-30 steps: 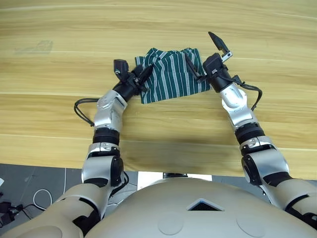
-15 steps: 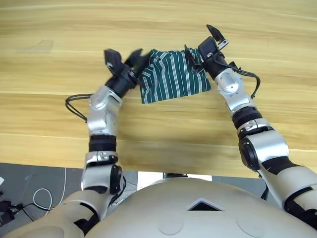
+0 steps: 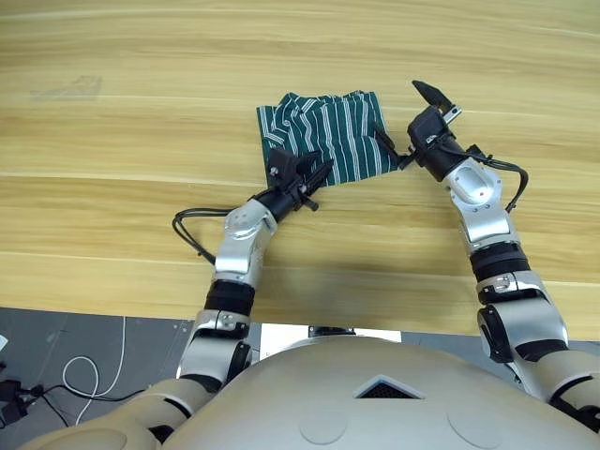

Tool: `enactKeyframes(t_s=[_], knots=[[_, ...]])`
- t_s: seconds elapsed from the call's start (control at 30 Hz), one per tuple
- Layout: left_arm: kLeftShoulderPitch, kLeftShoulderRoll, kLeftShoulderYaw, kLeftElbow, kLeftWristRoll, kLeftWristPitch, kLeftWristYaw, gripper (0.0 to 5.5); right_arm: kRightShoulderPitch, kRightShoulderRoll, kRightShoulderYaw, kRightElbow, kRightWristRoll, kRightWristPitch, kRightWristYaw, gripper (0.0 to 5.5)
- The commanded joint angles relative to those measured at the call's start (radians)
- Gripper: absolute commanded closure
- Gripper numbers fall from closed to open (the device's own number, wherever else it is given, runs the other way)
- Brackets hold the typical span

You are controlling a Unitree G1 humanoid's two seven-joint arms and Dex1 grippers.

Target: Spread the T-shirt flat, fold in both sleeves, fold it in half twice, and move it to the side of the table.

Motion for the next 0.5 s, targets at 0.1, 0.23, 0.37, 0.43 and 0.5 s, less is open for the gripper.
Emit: enactKeyframes(t_s=[0.1,0.23,0.37,0.43,0.5], knots=[[-0.022,0.031,-0.052,0.1,0.091,0.166,0.059,3.74,-0.077,0.016,0.007,0.037,-0.026,0.018,-0.027,1.12],[0.073,0.107,-0.11,-0.017,0.127,0.222,0.02,3.74,-0.055,0.027,0.034,-0.04,-0.037,0.042,-0.012,1.12],[0.207,0.188,-0.19,-0.172,0.162,0.222,-0.027,3.74,0.014,0.041,0.055,-0.208,-0.019,0.109,0.026,1.12],[0.296,0.237,-0.243,-0.26,0.178,0.213,-0.054,3.74,0.037,0.041,0.057,-0.258,-0.02,0.143,0.034,1.12],[0.349,0.271,-0.271,-0.313,0.186,0.212,-0.062,3.74,0.068,0.038,0.055,-0.287,-0.022,0.175,0.034,1.12]])
